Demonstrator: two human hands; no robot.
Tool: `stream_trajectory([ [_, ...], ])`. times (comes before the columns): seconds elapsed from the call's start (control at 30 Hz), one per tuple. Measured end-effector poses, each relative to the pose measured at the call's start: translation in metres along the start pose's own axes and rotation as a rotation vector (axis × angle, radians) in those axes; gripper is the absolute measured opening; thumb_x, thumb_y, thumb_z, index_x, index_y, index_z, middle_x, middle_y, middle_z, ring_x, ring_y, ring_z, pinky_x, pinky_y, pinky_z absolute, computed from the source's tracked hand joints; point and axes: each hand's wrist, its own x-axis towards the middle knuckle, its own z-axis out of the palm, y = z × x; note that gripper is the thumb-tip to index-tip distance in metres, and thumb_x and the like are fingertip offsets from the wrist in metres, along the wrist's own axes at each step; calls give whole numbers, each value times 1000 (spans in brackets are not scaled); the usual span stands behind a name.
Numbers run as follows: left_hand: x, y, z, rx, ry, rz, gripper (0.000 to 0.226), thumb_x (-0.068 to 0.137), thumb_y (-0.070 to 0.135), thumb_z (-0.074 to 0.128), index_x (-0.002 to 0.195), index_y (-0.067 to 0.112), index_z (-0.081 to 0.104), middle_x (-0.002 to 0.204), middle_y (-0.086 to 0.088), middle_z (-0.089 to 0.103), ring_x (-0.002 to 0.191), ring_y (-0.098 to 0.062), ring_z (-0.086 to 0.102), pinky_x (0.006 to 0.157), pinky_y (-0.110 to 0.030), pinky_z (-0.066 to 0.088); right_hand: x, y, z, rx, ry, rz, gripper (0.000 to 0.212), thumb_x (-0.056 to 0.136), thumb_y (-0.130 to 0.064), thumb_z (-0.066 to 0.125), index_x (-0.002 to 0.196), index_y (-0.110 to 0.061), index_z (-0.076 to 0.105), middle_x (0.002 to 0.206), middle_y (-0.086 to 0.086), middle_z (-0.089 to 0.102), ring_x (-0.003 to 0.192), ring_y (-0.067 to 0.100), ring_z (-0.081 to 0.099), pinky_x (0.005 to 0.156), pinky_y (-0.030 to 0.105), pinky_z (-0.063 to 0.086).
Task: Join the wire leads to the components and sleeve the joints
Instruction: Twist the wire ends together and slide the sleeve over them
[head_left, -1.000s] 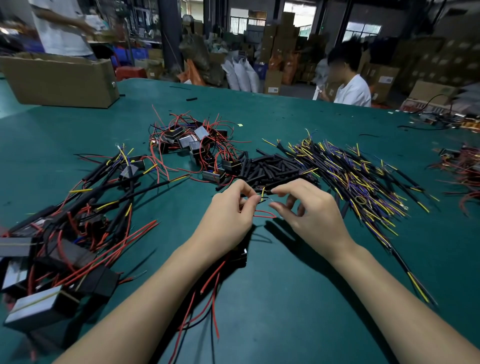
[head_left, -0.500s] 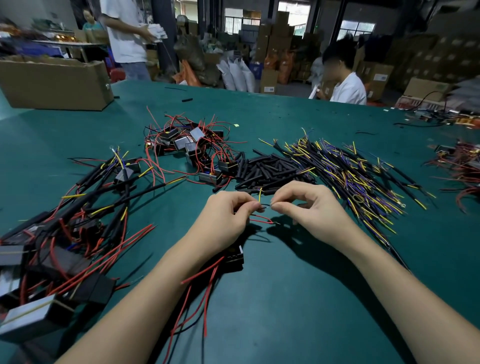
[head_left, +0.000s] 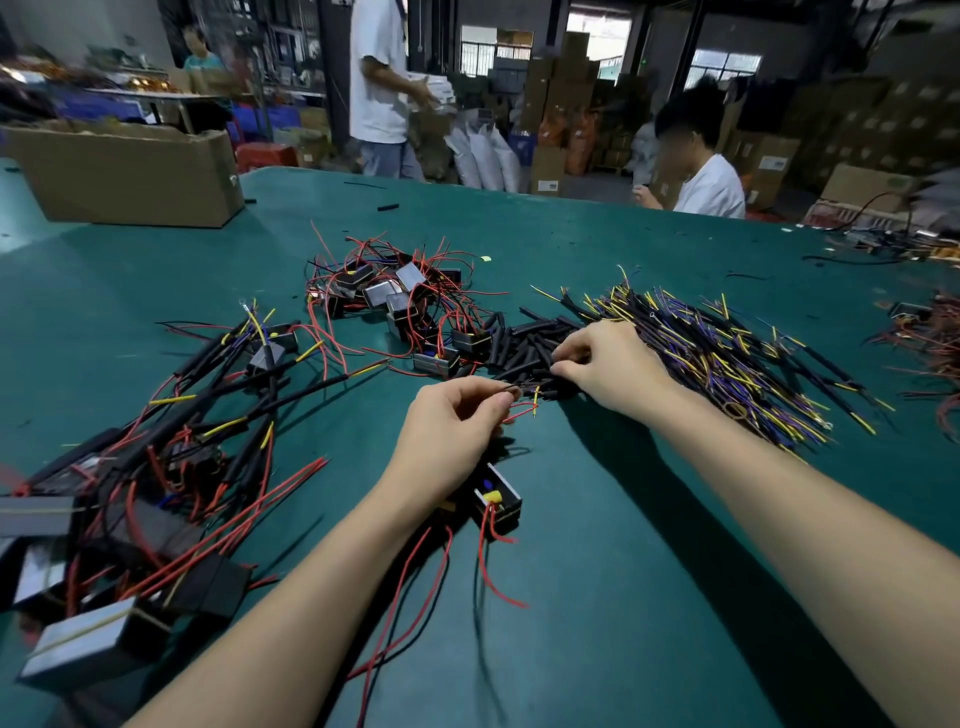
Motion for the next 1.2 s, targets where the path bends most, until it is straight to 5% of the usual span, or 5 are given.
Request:
stream_trajectory([
  [0.2,-1,4,0,-109,13,-5,8,90,9,63,85,14,69,71,6,67,58,7,59,60,-5,43,2,0,4,-19,99,-47,6,88,-23,65,86,-18,70,89,1,67,86,22,59,71,30,42],
  [0.33,-2,7,1,-186,25,-22,5,89,9,64,89,8,69,69,3,69,55,7,60,54,-5,42,-11,-9,-6,858,436,81,9,92,-10,59,83,-8,60,78,9,67,60,16,61,57,25,47],
  [0.43,-2,6,3,-162,20,-10,7,89,14,65,87,12,71,67,6,70,59,6,61,58,-5,43,-32,-14,-7,1393,325,193,11,97,-8,52,86,-10,53,79,7,68,54,8,62,50,15,46],
  [0.57,-3,6,2,-179,37,-6,16,92,21,61,84,17,74,64,11,70,61,7,58,58,-3,40,-57,-17,-4,1730,172,254,11,96,-5,50,87,-6,58,73,6,71,57,9,64,56,14,51],
  [1.2,-5,6,2,-164,62,43,6,88,13,67,87,13,73,62,14,68,60,9,59,58,-3,40,-74,-22,2,1639,255,177,7,92,-7,58,85,-9,59,76,4,71,66,11,67,62,16,53],
])
